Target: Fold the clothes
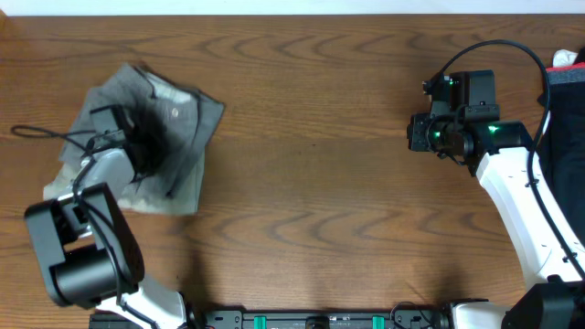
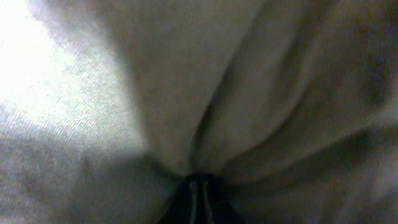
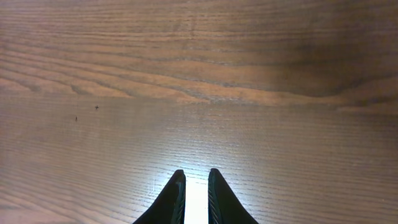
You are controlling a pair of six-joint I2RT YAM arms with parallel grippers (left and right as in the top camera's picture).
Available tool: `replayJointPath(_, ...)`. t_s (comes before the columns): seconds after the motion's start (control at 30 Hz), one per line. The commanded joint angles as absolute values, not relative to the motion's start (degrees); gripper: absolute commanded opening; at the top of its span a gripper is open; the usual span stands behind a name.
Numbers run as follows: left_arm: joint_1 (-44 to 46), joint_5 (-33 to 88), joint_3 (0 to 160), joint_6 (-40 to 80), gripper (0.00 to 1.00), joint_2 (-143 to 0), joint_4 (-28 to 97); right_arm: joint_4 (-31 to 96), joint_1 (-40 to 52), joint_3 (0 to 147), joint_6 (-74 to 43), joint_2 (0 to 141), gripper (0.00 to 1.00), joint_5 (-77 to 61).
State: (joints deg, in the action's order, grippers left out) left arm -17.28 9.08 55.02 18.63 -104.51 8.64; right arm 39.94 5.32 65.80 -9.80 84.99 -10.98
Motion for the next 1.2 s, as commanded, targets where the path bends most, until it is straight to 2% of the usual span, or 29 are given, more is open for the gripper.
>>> replayJointPath(0.0,-14.26,11.55,54.24,21.93,0.06,-109.65,6.7,39.86,6.07,66.41,-9.85,85.32,0.12,-11.62)
replayJointPath(0.13,-13.67,11.31,55.33,27.7,0.06,-109.65,3.01,40.12,6.07,66.41,-9.82,85.32,0.11,-11.64)
replayJointPath(0.3,-13.74,12.75,58.13,27.97,0.06,-109.51,0.91,40.73,6.07,66.41,-9.78,85.32,0.11,-11.64)
replayJointPath(0.33,-13.74,14.46,59.24,27.9,0.09,-109.12,1.8,40.71,6.02,66.41,-9.72,85.3,0.11,-11.62)
replayJointPath(0.43,-13.74,16.32,63.48,26.61,0.24,-106.32,7.4,40.71,5.98,66.41,-8.23,85.23,0.16,-11.6)
replayJointPath(0.5,-13.74,16.29,66.98,23.68,0.25,-103.02,12.47,40.66,5.91,66.43,-7.18,84.93,0.21,-11.6)
replayJointPath(0.63,-13.74,16.25,74.37,15.46,0.38,-94.06,22.63,39.44,4.73,67.42,-6.52,82.5,0.29,-11.6)
replayJointPath(0.9,-13.74,15.79,79.88,6.17,0.73,-71.99,36.4,34.06,0.54,69.76,-3.73,70.74,0.39,-11.62)
replayJointPath(0.93,-13.74,15.81,79.88,5.61,0.89,-69.67,37.85,34.0,0.16,69.76,-2.87,68.88,0.4,-11.62)
replayJointPath(0.97,-13.74,15.7,79.85,5.58,1.0,-67.44,39.33,34.04,-0.21,69.76,-1.91,66.74,0.4,-11.6)
replayJointPath(1.03,-13.74,15.57,79.85,5.58,0.98,-63.33,42.19,34.54,-0.54,69.76,-0.25,62.7,0.43,-11.55)
replayJointPath(1.07,-13.74,15.29,79.85,5.58,0.98,-61.49,43.48,34.87,-0.54,69.76,0.23,60.58,0.5,-11.38)
replayJointPath(1.13,-13.74,13.26,79.85,5.58,0.98,-58.89,45.54,35.57,-0.54,69.73,0.32,56.93,0.87,-10.24)
replayJointPath(1.17,-13.74,11.94,79.85,5.58,0.98,-58.08,46.33,35.86,-0.54,69.73,0.32,55.59,0.99,-9.56)
